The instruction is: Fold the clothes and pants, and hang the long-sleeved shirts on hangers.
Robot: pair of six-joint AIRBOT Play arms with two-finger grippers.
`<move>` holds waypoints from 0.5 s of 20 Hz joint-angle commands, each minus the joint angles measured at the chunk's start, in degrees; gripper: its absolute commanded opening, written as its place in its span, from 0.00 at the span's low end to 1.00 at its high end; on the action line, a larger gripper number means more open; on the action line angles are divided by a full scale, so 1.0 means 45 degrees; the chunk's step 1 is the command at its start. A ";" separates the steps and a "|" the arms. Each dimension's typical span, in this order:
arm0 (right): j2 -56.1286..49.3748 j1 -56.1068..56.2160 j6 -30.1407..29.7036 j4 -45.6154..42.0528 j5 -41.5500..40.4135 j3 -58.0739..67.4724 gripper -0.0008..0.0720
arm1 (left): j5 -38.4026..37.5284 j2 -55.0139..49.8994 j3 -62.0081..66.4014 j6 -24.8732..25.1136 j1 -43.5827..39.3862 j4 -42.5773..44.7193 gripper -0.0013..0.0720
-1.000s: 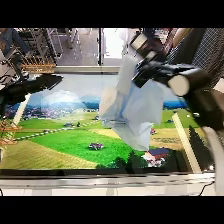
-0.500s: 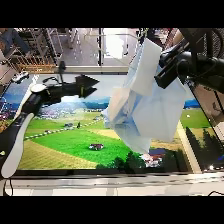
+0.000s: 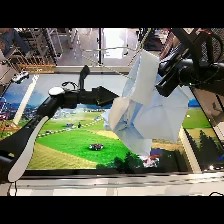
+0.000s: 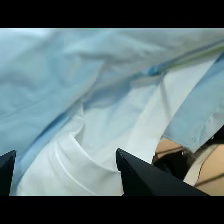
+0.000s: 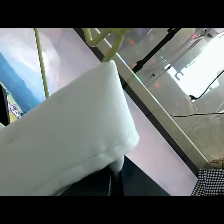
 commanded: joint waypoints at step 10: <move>0.0010 -0.0005 0.0117 0.0121 0.0000 0.0000 0.03 | 0.2142 0.0000 0.0695 -0.0714 -0.1627 0.4177 0.88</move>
